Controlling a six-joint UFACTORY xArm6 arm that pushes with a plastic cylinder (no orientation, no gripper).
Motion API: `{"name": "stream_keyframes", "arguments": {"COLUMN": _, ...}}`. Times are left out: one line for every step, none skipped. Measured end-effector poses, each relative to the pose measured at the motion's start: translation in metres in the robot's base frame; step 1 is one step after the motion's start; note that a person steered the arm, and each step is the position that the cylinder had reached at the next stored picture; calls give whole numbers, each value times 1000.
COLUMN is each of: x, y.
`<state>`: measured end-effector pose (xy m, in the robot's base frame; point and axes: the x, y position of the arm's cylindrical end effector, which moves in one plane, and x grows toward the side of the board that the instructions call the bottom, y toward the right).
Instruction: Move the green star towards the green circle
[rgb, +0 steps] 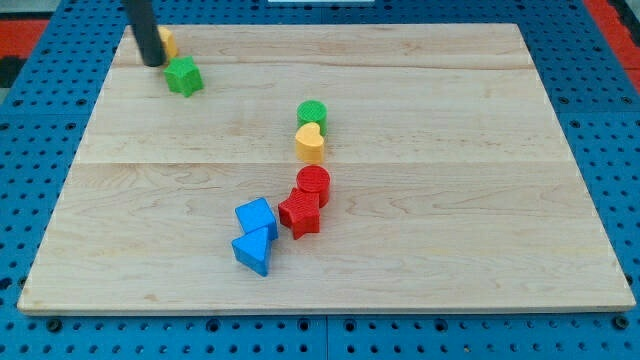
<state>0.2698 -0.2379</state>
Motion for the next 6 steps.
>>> {"name": "stream_keyframes", "arguments": {"x": 19, "y": 8}}
{"name": "stream_keyframes", "arguments": {"x": 28, "y": 37}}
{"name": "stream_keyframes", "arguments": {"x": 34, "y": 65}}
{"name": "stream_keyframes", "arguments": {"x": 40, "y": 79}}
{"name": "stream_keyframes", "arguments": {"x": 20, "y": 43}}
{"name": "stream_keyframes", "arguments": {"x": 19, "y": 63}}
